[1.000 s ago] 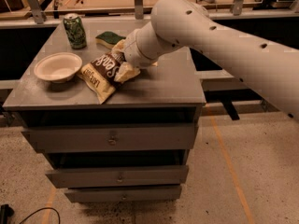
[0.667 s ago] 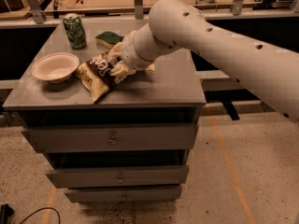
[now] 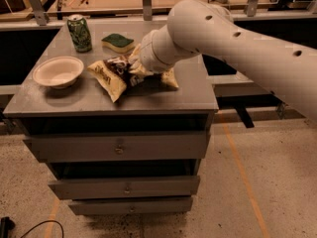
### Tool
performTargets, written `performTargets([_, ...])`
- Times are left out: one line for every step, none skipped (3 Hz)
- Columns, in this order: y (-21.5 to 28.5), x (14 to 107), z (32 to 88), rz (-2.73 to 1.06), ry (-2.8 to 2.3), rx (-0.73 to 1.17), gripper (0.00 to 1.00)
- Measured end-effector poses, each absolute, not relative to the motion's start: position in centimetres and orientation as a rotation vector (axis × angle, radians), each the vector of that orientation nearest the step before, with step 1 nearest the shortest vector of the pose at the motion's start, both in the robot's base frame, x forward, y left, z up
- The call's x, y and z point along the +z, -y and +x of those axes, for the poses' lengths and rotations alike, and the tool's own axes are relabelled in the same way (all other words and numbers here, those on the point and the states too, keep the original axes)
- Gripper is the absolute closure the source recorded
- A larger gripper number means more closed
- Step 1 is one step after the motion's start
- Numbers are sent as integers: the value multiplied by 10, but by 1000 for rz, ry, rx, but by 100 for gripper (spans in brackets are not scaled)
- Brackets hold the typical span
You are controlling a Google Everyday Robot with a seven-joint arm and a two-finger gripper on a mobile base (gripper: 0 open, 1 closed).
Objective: Pick brown chip bag
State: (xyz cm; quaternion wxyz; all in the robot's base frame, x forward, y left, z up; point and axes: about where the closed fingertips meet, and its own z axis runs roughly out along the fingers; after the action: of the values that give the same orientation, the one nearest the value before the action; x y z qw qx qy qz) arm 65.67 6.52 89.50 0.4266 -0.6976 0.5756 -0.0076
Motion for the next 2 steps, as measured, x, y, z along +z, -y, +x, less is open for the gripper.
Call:
performTargets([-21,956,661,-1524,-1497,-152,100])
performTargets([-8,992,663,-1446,-1477,-208,100])
